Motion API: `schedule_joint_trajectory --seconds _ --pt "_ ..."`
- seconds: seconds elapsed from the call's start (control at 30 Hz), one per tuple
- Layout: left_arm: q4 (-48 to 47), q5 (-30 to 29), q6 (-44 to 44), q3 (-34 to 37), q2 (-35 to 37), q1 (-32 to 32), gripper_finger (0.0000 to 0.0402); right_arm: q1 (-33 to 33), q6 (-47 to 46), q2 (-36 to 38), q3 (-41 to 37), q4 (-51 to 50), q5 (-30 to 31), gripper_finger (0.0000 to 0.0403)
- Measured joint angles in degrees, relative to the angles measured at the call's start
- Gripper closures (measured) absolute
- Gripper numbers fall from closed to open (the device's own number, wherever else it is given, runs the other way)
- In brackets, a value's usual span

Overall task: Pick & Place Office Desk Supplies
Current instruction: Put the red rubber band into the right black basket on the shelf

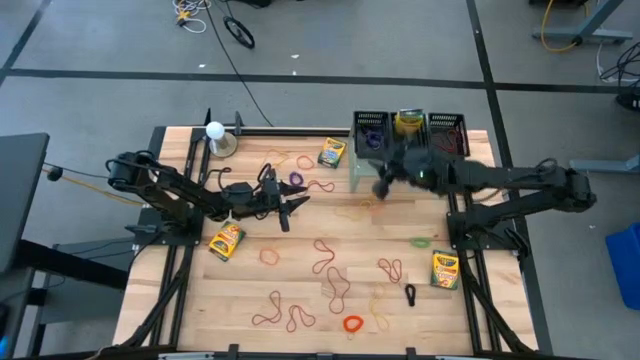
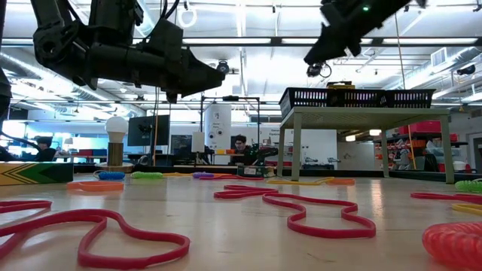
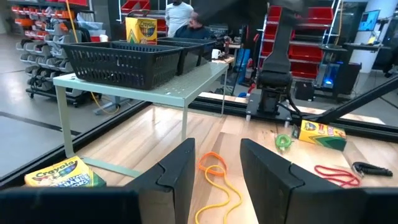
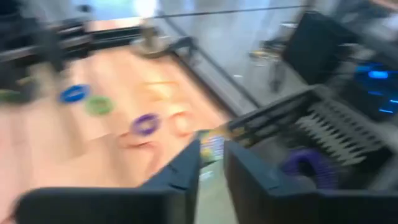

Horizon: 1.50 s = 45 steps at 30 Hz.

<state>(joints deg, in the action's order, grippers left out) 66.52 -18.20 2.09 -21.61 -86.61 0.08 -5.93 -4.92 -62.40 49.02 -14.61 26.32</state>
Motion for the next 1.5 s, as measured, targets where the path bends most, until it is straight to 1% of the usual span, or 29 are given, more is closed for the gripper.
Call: schedule_joint_trajectory --seconds 0.07,0.13,0.27,0.33,0.47,0.6,0.7,0.77,0.9,1.03,1.13,1.2,1.27,1.37,1.43,1.5 --pt "0.0 0.1 -0.1 0.0 0.0 0.3 0.0267 3.5 -1.2 1.1 -4.2 3.6 0.0 0.0377" --pt "0.0 1.8 -0.1 0.0 0.0 0.4 0.0267 6.7 -2.2 1.4 -8.3 8.0 0.1 0.0394" --pt "0.1 6.6 0.0 0.0 0.0 0.4 0.0267 11.4 -3.8 1.3 -15.9 19.2 0.7 0.0378" --pt "0.1 7.8 0.7 0.0 0.0 0.4 0.0267 13.0 -3.9 1.3 -19.3 23.7 0.8 0.0373" --pt "0.0 9.2 3.0 0.0 0.0 0.2 0.0267 14.4 -3.9 1.3 -24.4 33.3 0.9 0.0371" --pt "-1.6 9.3 4.0 0.0 0.0 -1.1 0.0269 14.5 -3.8 1.3 -27.2 37.7 0.2 0.0371" --pt "-8.0 9.3 5.1 -1.7 0.0 -2.3 0.0279 14.5 -3.8 1.3 -27.8 37.7 0.1 0.0371" --pt "-14.4 9.3 5.2 -3.9 0.0 -3.1 0.0291 14.5 -3.6 1.3 -27.8 37.6 0.1 0.0371" --pt "-27.3 9.5 2.8 -9.5 0.0 -4.9 0.032 14.5 -3.2 1.3 -27.8 38.0 -0.4 0.0371" --pt "-40.8 13.5 1.7 -15.2 0.0 -5.8 0.035 14.5 -3.2 1.3 -27.8 37.9 -0.4 0.0371" --pt "-50.1 16.3 3.6 -19.1 0.0 -5.8 0.036 14.5 -3.1 1.3 -27.8 37.9 -0.4 0.0371" --pt "-55.1 16.7 5.2 -20.8 0.0 -6.1 0.0359 14.5 -3.1 1.3 -27.8 37.9 -0.4 0.0371" --pt "-57.7 16.7 5.7 -21.7 0.0 -6.4 0.035 14.5 -3.1 1.3 -27.8 37.8 -0.4 0.0371" --pt "-58.0 16.7 6.5 -22.0 -2.0 -7.0 0.0326 14.5 -3.2 1.3 -27.8 37.7 -0.4 0.0371" --pt "-58.0 16.5 7.2 -23.0 -4.8 -7.6 0.0308 14.5 -3.2 1.3 -27.8 37.6 -0.4 0.0371" --pt "-57.9 14.8 7.1 -24.5 -8.1 -8.3 0.0291 14.5 -3.2 1.3 -27.8 37.5 -0.4 0.0371"
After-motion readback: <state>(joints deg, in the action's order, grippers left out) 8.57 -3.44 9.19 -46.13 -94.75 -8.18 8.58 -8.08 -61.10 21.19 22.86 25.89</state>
